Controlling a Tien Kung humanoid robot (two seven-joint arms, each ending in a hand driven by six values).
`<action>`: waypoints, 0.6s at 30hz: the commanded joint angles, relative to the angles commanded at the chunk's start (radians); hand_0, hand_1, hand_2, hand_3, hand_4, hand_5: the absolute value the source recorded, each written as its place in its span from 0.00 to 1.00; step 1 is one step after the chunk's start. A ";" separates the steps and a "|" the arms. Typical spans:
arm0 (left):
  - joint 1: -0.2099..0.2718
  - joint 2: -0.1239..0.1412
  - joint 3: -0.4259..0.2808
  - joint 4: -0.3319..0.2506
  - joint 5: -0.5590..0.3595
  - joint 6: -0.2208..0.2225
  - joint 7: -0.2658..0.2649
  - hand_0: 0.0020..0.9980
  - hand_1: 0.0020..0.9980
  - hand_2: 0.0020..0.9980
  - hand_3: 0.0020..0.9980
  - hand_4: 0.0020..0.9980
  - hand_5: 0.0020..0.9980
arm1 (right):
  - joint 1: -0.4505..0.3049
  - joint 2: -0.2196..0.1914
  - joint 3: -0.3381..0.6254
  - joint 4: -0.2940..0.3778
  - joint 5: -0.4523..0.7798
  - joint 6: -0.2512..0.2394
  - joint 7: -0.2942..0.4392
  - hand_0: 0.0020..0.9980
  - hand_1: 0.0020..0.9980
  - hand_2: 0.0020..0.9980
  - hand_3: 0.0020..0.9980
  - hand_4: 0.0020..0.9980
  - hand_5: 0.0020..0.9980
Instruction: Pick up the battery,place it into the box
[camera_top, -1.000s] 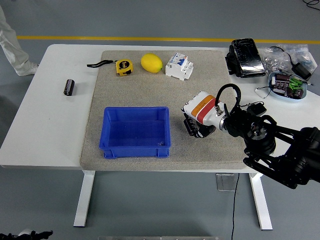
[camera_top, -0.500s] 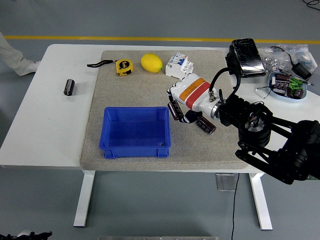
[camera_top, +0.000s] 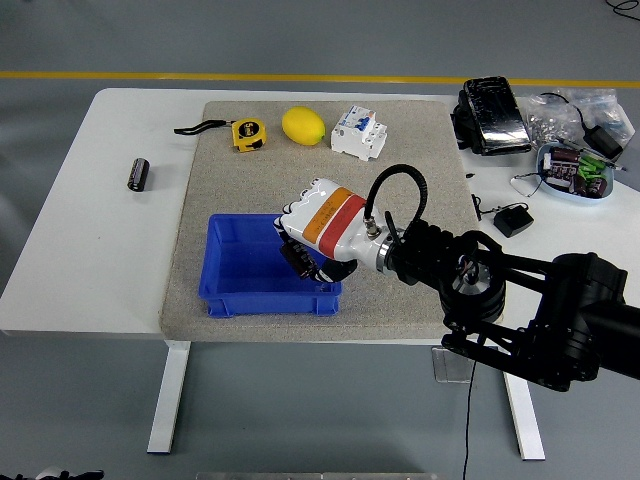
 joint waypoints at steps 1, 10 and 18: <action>0.000 -0.001 -0.001 0.000 0.002 0.001 0.000 0.73 0.71 0.75 0.63 0.64 0.55 | 0.003 0.005 -0.003 -0.007 0.000 -0.003 0.000 0.02 0.18 0.61 0.59 0.98 0.23; 0.001 -0.011 -0.003 0.002 0.030 0.008 0.006 0.73 0.73 0.77 0.64 0.64 0.55 | 0.020 0.008 0.004 -0.031 0.000 -0.015 -0.007 0.04 0.21 0.70 0.77 1.00 0.26; 0.003 -0.016 -0.010 0.007 0.048 -0.018 0.031 0.76 0.77 0.82 0.64 0.64 0.55 | 0.021 -0.004 0.015 -0.026 0.000 -0.008 -0.002 0.05 0.21 0.73 0.82 1.00 0.28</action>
